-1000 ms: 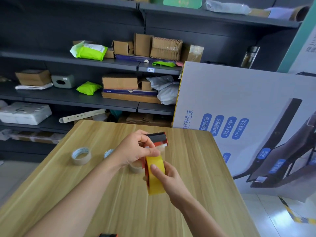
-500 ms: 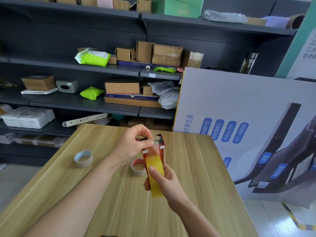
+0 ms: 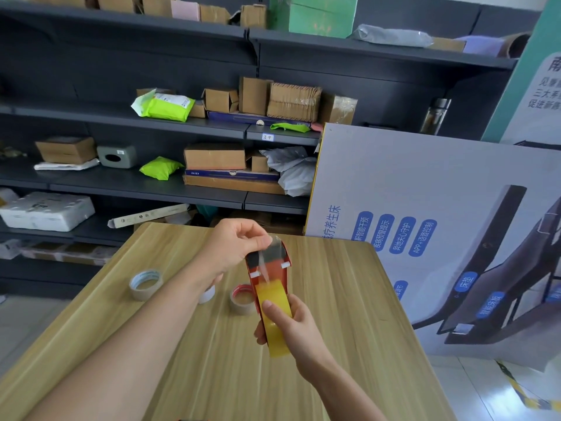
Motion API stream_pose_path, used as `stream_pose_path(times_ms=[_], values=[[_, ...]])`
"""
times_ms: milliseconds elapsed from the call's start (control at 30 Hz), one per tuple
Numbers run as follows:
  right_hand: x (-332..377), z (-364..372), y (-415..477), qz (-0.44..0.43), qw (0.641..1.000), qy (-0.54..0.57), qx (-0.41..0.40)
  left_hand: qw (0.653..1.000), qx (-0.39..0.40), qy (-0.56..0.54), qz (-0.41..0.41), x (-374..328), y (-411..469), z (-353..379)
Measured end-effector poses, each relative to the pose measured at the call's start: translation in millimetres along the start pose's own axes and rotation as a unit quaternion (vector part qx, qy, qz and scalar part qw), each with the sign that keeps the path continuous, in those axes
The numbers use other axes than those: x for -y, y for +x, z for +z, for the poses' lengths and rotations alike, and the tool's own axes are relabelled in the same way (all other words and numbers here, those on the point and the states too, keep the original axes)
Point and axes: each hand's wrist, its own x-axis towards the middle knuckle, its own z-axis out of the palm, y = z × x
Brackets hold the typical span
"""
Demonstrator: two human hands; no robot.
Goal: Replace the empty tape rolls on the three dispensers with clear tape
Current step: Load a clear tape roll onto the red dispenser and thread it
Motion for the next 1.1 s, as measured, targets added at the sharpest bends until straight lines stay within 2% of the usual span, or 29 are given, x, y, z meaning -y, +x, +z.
stream_pose_path(times_ms=[100, 333, 467, 633, 867, 967, 1100], values=[[1, 2, -1, 0.003, 1.0, -0.007, 0.005, 0.999, -0.027, 0.034, 0.021, 1, 3, 5], [2, 5, 1, 0.007, 1.0, 0.002, 0.001, 0.984, -0.038, 0.154, 0.085, -4, 8, 17], [1, 1, 3, 0.003, 1.0, 0.003, -0.004, 0.98, -0.059, 0.164, 0.092, 0, 11, 17], [-2, -1, 4, 0.003, 1.0, 0.016, -0.012, 0.994, -0.084, 0.061, 0.025, 7, 16, 9], [-1, 1, 7, 0.027, 1.0, 0.009, -0.006, 0.994, -0.06, 0.016, -0.088, 1, 24, 1], [0, -3, 9, 0.033, 0.999, -0.008, 0.029, 0.99, -0.02, -0.034, -0.138, -4, 26, -9], [2, -2, 13, 0.049, 0.997, -0.029, 0.05, 0.98, 0.095, -0.053, -0.166, -17, 25, -17]])
